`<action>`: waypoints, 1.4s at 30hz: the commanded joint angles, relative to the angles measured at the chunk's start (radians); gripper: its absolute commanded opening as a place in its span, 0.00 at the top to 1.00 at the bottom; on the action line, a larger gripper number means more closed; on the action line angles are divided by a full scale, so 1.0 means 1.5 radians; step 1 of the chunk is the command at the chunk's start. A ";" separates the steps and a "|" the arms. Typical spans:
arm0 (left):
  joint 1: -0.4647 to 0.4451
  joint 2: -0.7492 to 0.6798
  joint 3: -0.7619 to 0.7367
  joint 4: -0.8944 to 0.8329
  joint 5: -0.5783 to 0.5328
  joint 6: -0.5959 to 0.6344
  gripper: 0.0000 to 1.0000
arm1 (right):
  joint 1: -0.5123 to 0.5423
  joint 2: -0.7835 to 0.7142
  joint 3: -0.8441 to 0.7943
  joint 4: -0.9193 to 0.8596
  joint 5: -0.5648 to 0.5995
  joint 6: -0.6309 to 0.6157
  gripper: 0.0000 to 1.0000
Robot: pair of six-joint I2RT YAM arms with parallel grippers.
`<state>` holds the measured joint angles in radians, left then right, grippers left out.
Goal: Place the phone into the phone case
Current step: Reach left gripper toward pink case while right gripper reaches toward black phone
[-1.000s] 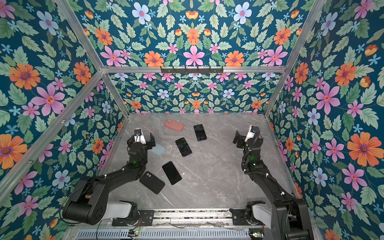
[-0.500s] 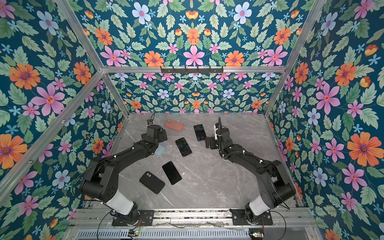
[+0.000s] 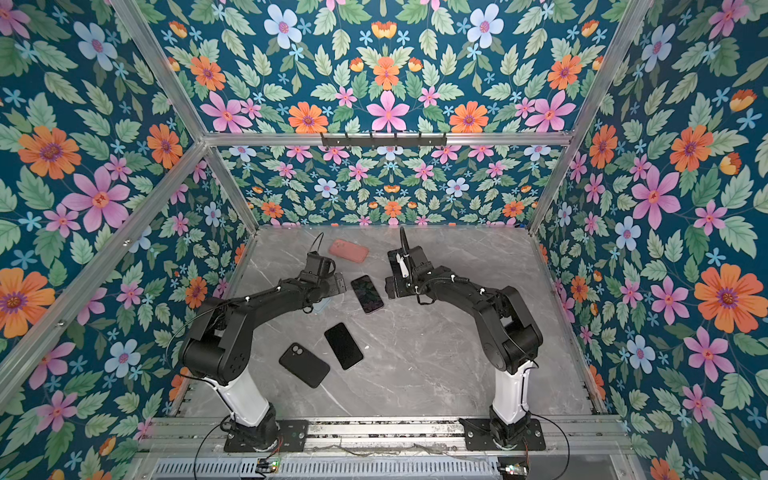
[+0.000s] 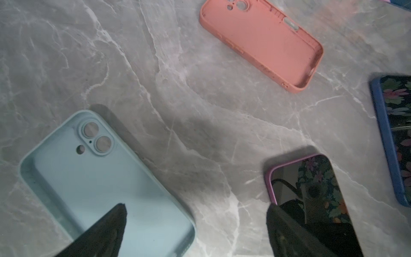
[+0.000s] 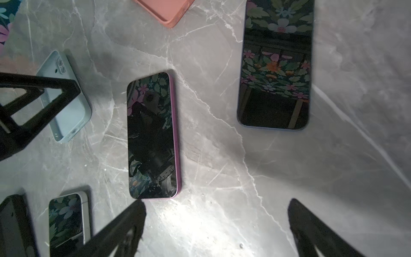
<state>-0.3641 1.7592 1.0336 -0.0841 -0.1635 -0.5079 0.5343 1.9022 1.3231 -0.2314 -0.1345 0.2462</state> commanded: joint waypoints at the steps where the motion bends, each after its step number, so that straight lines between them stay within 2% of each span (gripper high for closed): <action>1: 0.004 0.003 0.015 -0.026 0.024 -0.002 0.01 | 0.002 0.019 0.034 -0.054 -0.016 -0.025 0.01; 10: 0.022 0.008 0.046 -0.035 0.097 -0.014 0.02 | 0.001 0.116 0.190 -0.171 0.058 -0.026 0.06; 16: 0.030 0.021 0.085 -0.048 0.131 -0.024 0.02 | -0.003 0.183 0.296 -0.234 0.126 -0.024 0.06; 23: 0.032 0.043 0.119 -0.064 0.141 -0.029 0.02 | -0.028 0.249 0.391 -0.275 0.106 -0.017 0.06; 31: 0.034 0.055 0.130 -0.073 0.139 -0.031 0.02 | -0.039 0.296 0.448 -0.299 0.087 -0.012 0.06; 42: 0.036 0.059 0.128 -0.073 0.143 -0.029 0.02 | -0.047 0.363 0.540 -0.348 0.100 -0.011 0.06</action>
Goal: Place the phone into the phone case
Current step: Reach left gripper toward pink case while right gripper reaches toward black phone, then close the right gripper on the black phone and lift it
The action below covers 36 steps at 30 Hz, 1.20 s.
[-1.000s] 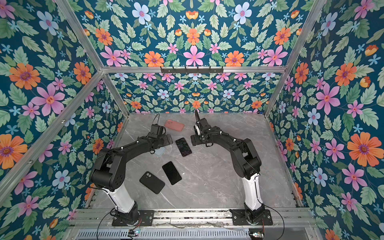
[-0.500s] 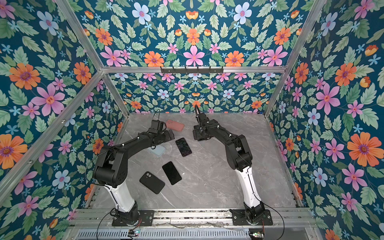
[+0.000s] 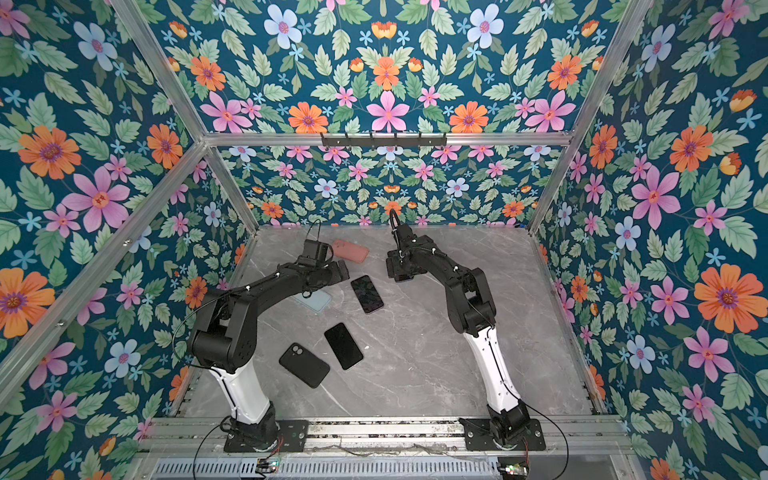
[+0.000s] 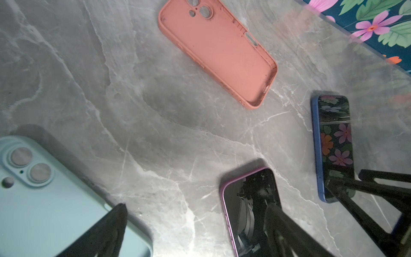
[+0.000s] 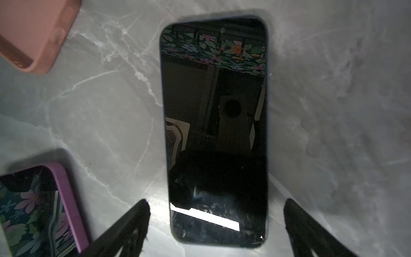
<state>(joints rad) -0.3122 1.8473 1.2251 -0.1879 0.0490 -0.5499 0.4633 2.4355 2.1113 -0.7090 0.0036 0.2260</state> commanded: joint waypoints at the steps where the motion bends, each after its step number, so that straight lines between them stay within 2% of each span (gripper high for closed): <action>1: 0.001 0.001 -0.001 -0.003 0.002 -0.001 0.02 | 0.001 0.012 0.022 -0.032 0.008 0.003 0.06; 12: 0.005 0.000 -0.012 0.005 0.015 -0.002 0.02 | 0.001 0.063 0.091 -0.064 0.021 0.005 0.07; 17: 0.009 -0.006 -0.020 0.007 0.018 -0.003 0.02 | 0.000 0.087 0.126 -0.088 0.036 0.009 0.12; 29: 0.012 -0.014 -0.033 0.014 0.030 -0.006 0.03 | 0.000 0.084 0.118 -0.097 0.041 0.018 0.23; 36: 0.013 -0.025 -0.042 0.018 0.031 -0.008 0.03 | 0.001 0.067 0.100 -0.095 0.044 0.021 0.26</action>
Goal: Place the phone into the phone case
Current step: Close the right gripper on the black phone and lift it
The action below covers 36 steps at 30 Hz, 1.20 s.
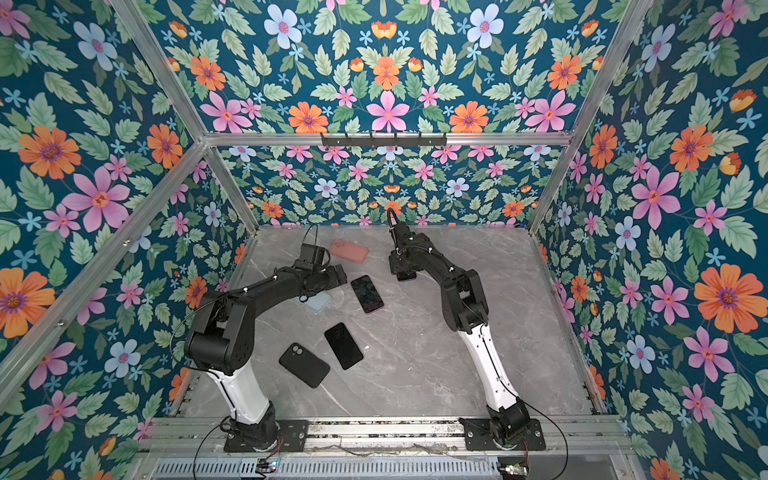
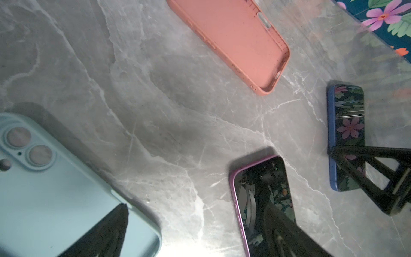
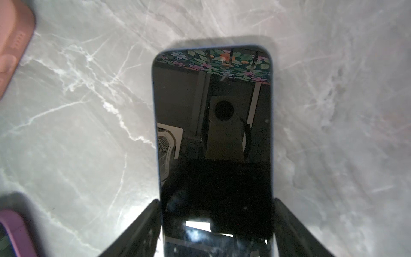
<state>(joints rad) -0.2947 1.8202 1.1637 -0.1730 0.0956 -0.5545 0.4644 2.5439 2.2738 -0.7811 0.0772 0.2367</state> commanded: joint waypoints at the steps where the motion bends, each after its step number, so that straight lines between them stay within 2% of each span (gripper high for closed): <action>1: 0.001 -0.009 -0.004 0.009 0.000 -0.005 0.03 | 0.000 -0.009 -0.014 -0.044 -0.004 0.014 0.26; 9: 0.001 -0.019 -0.014 0.007 0.001 -0.003 0.03 | 0.000 -0.049 -0.062 -0.028 0.001 0.019 0.30; 18: 0.001 -0.028 -0.021 0.008 0.010 -0.003 0.03 | 0.000 -0.142 -0.198 0.032 0.009 0.034 0.32; 36: 0.001 -0.040 -0.030 0.017 0.030 -0.012 0.04 | 0.013 -0.427 -0.627 0.132 0.024 0.084 0.32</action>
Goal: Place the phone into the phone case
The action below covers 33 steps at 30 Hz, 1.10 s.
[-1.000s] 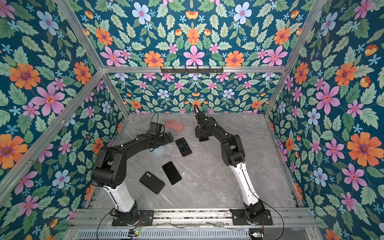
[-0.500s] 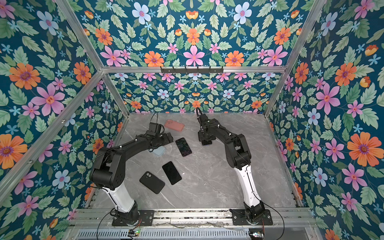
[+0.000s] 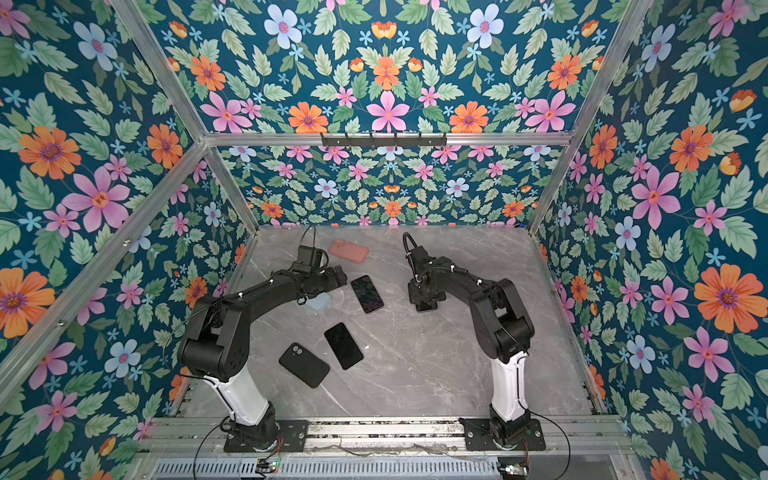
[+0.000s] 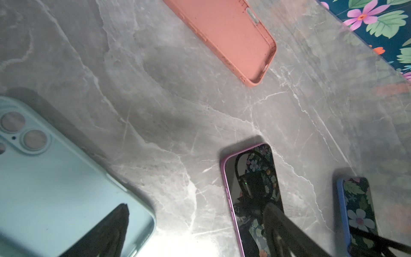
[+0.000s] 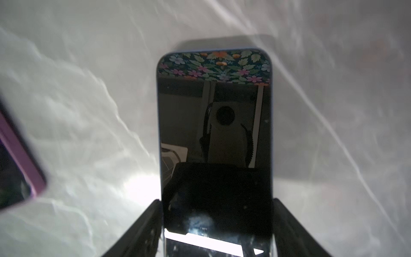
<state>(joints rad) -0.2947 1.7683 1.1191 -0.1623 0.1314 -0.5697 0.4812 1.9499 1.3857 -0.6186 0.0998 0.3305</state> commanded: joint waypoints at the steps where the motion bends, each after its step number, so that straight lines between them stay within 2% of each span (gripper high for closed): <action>1: 0.001 -0.007 -0.001 0.011 0.008 -0.003 0.04 | 0.003 -0.049 -0.060 0.027 0.009 0.027 0.32; 11: 0.001 -0.014 0.004 0.002 0.019 -0.008 0.04 | 0.019 -0.168 -0.228 0.050 0.018 0.078 0.33; 21: 0.001 -0.005 0.025 -0.018 0.022 -0.015 0.04 | 0.027 -0.182 -0.290 0.088 0.003 0.101 0.30; 27: 0.001 0.039 0.084 -0.039 0.003 -0.028 0.05 | 0.028 -0.188 -0.294 0.090 0.004 0.099 0.25; 33: 0.000 0.125 0.205 -0.101 -0.040 -0.051 0.14 | 0.028 -0.214 -0.277 0.071 0.010 0.080 0.16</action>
<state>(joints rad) -0.2947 1.9198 1.3750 -0.2588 0.1196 -0.6247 0.5220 1.6554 0.9531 -0.4896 0.1040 0.4629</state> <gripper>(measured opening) 0.871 0.837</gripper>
